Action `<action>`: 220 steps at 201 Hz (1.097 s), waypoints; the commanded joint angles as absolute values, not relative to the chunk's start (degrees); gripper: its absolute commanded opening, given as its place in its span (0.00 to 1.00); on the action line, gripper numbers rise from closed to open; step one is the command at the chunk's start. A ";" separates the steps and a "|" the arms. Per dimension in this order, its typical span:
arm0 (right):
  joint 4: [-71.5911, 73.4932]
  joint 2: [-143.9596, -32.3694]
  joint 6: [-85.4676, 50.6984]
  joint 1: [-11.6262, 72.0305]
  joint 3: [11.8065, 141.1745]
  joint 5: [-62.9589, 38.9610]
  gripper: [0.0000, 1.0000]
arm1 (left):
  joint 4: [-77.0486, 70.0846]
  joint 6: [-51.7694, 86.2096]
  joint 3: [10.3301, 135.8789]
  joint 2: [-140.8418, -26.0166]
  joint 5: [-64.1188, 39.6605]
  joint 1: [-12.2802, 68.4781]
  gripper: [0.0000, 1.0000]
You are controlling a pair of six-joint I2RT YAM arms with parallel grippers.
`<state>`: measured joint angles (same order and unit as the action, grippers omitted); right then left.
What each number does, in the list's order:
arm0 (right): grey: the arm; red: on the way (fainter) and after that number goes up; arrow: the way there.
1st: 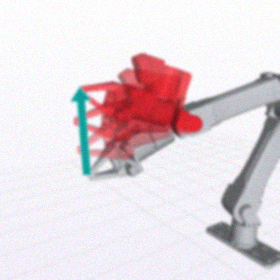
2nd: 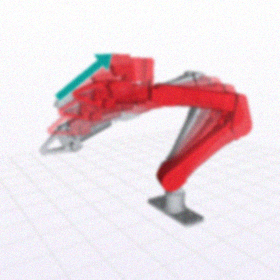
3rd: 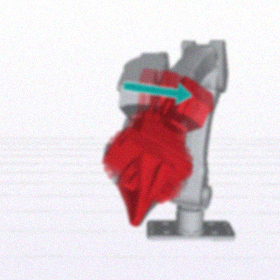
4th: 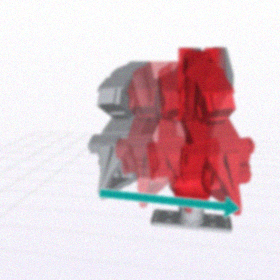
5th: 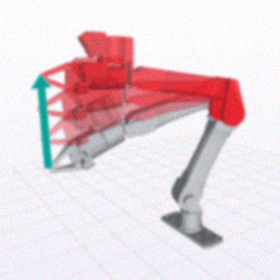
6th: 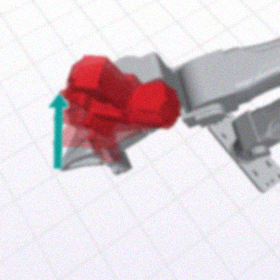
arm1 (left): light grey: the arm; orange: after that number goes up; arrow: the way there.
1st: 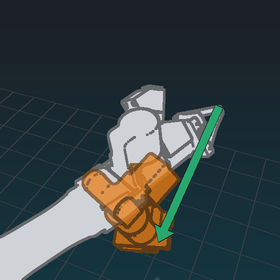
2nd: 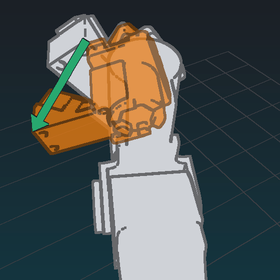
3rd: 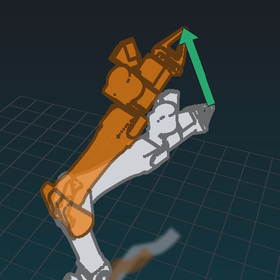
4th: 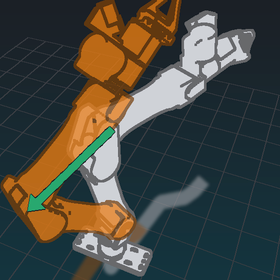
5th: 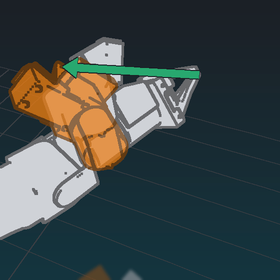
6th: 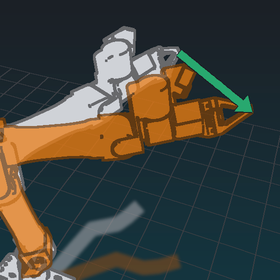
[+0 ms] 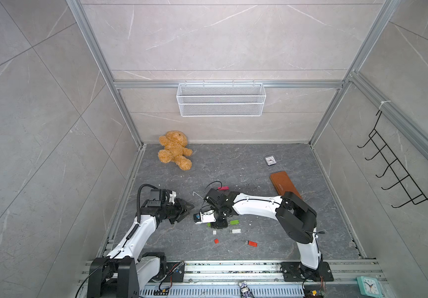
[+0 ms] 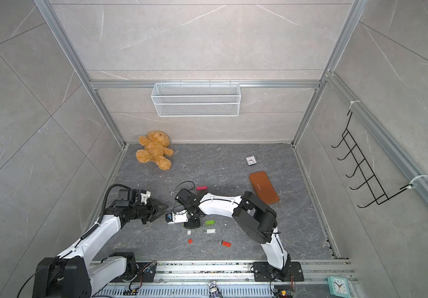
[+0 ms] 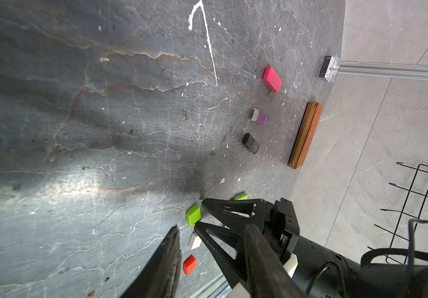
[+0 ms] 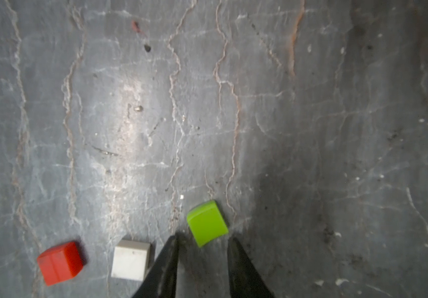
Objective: Close the usb drive cover
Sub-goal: Pick up the cover from the center of the board.
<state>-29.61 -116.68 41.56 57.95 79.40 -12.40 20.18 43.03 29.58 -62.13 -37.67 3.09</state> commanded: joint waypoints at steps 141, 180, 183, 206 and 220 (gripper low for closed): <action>-34.37 -121.48 42.72 58.70 84.16 -12.32 0.33 | 18.63 43.15 28.22 -61.21 -38.41 2.81 0.44; -34.88 -120.90 42.36 58.71 83.28 -13.04 0.29 | 18.42 43.15 28.20 -61.34 -38.71 2.81 0.44; -34.89 -120.93 42.36 58.71 83.15 -13.11 0.28 | 18.39 43.11 28.13 -61.40 -38.75 2.81 0.44; -34.61 -120.97 41.89 58.71 83.40 -13.71 0.24 | 18.19 43.07 28.04 -61.82 -39.11 2.82 0.44; -34.37 -120.87 41.53 58.71 83.40 -13.89 0.21 | 18.17 43.16 27.78 -61.95 -39.28 2.82 0.44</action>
